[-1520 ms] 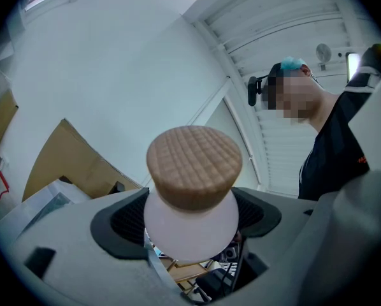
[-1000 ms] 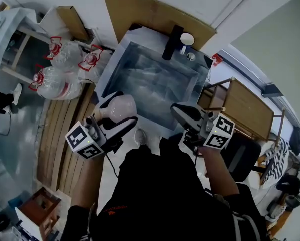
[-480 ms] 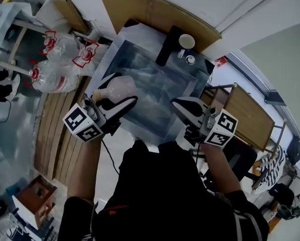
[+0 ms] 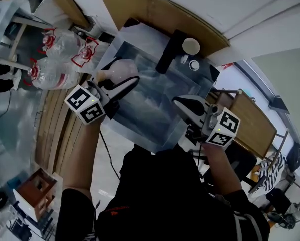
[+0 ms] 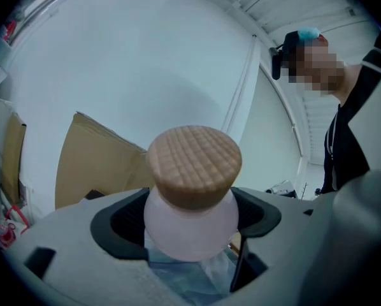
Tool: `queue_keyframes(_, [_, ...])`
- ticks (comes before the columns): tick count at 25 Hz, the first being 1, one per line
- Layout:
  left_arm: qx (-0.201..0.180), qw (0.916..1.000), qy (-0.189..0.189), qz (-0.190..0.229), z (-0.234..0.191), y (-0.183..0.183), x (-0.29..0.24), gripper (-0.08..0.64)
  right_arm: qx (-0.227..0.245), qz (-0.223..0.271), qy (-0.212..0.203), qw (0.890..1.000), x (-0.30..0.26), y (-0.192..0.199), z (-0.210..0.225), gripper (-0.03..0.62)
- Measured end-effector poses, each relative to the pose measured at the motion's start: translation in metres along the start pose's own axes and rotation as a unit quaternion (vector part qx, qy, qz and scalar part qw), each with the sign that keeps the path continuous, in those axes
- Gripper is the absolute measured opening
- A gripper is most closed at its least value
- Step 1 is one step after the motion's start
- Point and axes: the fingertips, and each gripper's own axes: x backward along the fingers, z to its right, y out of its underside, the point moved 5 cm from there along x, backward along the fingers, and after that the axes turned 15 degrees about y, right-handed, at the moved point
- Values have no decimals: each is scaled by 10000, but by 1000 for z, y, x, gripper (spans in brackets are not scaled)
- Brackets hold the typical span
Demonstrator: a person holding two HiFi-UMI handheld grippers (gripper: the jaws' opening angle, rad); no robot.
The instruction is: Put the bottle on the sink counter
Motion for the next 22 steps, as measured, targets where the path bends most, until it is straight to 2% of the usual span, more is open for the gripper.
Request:
queue_keyframes(15, [-212,9939,-222,-1060,-108,22,-37,394,-140,-187,-8,9997,-22,6,36,2])
queue_keyframes(22, [-395,9830,-489,-1724,-150,39,-54,394,-198,-306,47,9993,-23,18,50,2])
